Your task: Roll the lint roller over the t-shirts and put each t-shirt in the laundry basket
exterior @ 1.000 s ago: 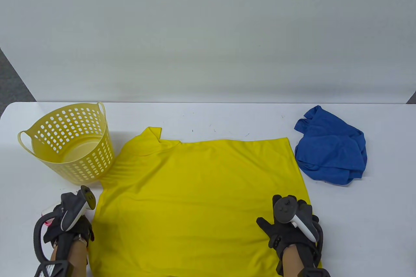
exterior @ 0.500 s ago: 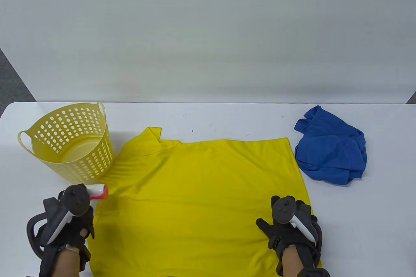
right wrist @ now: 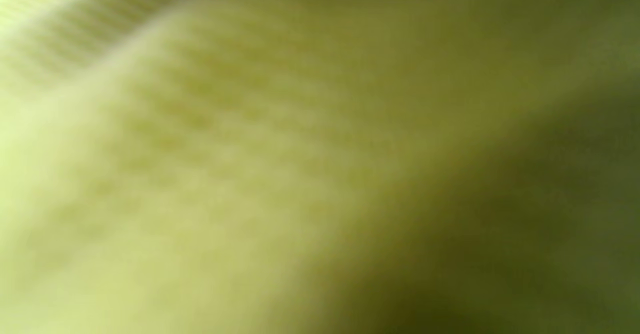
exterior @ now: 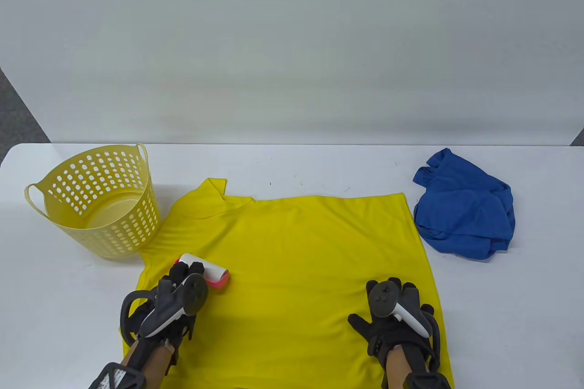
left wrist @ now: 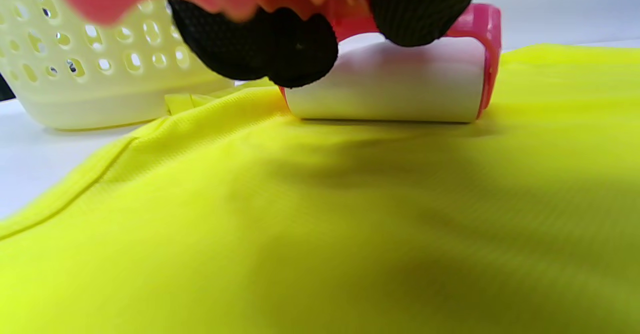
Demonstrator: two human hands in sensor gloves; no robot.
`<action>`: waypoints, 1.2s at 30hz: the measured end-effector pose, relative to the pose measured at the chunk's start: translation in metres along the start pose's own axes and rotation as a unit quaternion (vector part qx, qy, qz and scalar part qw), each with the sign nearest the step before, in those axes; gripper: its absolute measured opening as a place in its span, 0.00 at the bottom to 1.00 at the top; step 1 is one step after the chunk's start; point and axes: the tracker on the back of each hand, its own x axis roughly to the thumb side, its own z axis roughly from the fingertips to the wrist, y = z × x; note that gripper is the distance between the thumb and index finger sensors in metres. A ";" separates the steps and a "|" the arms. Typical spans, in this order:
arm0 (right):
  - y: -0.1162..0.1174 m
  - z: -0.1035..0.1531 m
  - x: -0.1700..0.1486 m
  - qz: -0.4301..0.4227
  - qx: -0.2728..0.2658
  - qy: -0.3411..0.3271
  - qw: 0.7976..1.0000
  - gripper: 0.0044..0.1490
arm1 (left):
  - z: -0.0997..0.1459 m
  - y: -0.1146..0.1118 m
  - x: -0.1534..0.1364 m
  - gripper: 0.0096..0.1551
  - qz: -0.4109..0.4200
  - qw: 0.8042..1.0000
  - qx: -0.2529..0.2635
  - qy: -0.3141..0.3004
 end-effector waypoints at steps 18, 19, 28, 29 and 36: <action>-0.002 0.000 -0.003 -0.014 -0.002 -0.013 1.000 0.53 | -0.042 0.018 0.031 0.31 -0.061 0.997 -0.040 0.016; -0.002 -0.001 -0.003 -0.015 -0.001 -0.013 1.000 0.53 | -0.032 0.019 0.026 0.31 -0.076 0.996 -0.041 0.003; -0.002 -0.002 -0.002 -0.018 -0.004 -0.019 1.000 0.53 | 0.054 0.017 -0.022 0.31 -0.046 0.993 -0.096 -0.045; -0.002 -0.002 -0.002 -0.019 -0.004 -0.019 1.000 0.53 | 0.061 0.018 -0.027 0.31 -0.036 0.992 -0.109 -0.048; -0.002 -0.003 -0.002 -0.019 -0.003 -0.018 1.000 0.53 | 0.057 0.021 -0.029 0.30 -0.014 0.990 -0.131 -0.046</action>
